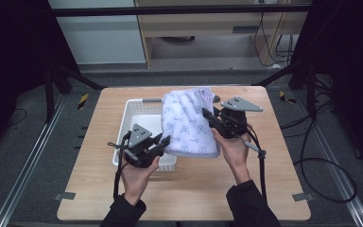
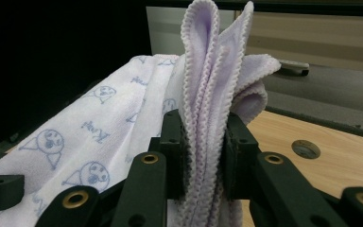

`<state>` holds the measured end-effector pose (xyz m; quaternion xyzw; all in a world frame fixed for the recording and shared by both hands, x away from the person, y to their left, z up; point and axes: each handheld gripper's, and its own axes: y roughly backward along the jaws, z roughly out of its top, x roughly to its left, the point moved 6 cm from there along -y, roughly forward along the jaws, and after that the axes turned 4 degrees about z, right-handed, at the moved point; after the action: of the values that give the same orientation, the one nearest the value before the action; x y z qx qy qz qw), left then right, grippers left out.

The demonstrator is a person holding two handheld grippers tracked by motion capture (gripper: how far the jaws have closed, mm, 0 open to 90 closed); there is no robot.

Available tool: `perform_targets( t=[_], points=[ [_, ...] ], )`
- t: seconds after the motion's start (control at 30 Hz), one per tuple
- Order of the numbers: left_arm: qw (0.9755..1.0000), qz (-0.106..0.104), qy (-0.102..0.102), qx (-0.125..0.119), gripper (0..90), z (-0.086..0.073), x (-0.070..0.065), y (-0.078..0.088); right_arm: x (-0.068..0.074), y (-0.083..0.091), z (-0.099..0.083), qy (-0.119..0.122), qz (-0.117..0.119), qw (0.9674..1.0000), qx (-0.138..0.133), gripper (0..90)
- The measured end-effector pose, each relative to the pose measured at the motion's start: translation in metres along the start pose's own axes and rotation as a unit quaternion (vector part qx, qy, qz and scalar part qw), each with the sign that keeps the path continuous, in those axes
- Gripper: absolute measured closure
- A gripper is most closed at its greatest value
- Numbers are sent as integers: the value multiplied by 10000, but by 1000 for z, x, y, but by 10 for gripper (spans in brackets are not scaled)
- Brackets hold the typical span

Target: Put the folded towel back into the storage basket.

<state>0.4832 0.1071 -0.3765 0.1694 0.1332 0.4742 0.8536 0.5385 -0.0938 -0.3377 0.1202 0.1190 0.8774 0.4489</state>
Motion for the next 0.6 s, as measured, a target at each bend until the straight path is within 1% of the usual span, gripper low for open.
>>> perform_targets(
  t=[0.1,0.17,0.27,0.37,0.5,0.6],
  points=[
    [10000,31,3,-21,737,3,7,5,4,-7,3,-7,19,10000,-6,736],
    [10000,23,52,-30,737,4,12,6,6,-11,5,-18,40,10000,-5,736],
    [9999,82,52,-34,737,4,19,9,11,-19,7,-6,68,10000,8,737],
    [9999,133,30,-20,737,4,25,12,16,-26,9,7,99,10000,13,737],
    [9999,149,53,1,737,2,36,17,24,-34,11,58,136,9999,28,737],
    [9998,146,90,-47,737,-1,44,22,31,-40,12,68,184,9998,17,736]
  ],
)
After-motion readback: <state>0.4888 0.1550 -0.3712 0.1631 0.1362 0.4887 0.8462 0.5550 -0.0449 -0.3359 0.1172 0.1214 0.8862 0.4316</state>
